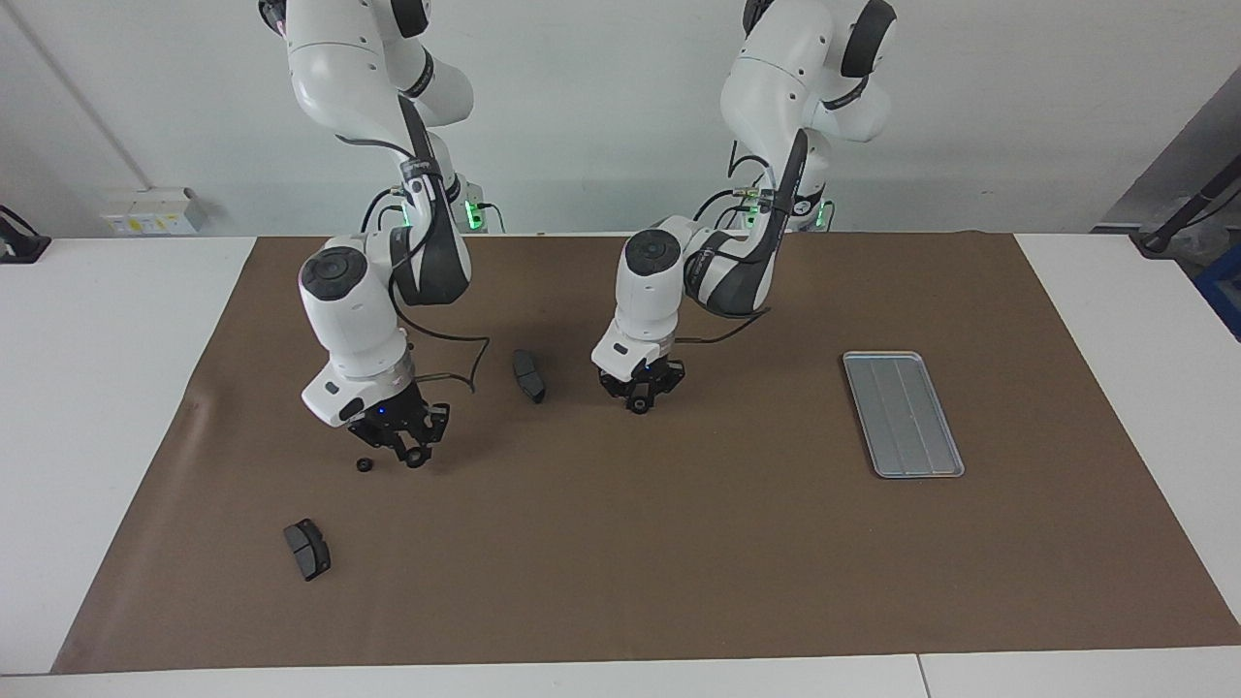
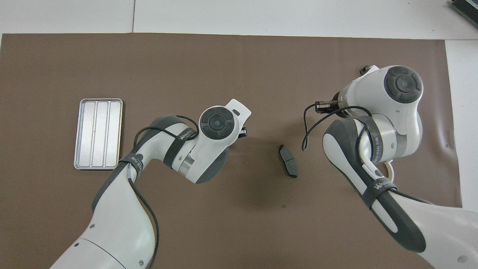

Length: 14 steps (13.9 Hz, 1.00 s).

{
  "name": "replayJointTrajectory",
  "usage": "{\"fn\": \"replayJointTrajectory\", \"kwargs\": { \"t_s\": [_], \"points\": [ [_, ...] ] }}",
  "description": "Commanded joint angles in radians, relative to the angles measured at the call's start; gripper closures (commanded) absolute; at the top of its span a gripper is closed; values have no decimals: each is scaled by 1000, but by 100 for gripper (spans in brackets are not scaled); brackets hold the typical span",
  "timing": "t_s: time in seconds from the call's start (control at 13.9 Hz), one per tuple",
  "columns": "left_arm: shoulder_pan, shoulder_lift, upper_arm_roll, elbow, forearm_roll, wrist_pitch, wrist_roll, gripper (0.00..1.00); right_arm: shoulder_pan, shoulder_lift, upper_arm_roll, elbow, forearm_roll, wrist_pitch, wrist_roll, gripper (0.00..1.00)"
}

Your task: Pick bearing gear from pile to tray

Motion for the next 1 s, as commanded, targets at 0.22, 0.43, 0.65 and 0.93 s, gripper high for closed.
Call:
{"fn": "replayJointTrajectory", "kwargs": {
  "t_s": [0.22,0.43,0.65,0.93],
  "points": [
    [159,-13,-6,28,-7,-36,115,76,123,-19,5,-9,8,-28,169,100],
    [264,-38,-8,30,-17,-99,272,75,232,-2,5,-8,8,16,315,100],
    [376,-72,-8,30,-48,-164,469,75,307,25,4,-6,8,75,407,100],
    [489,-98,-3,4,-54,-199,682,72,378,94,2,-5,-12,142,519,100]
  ]
}}
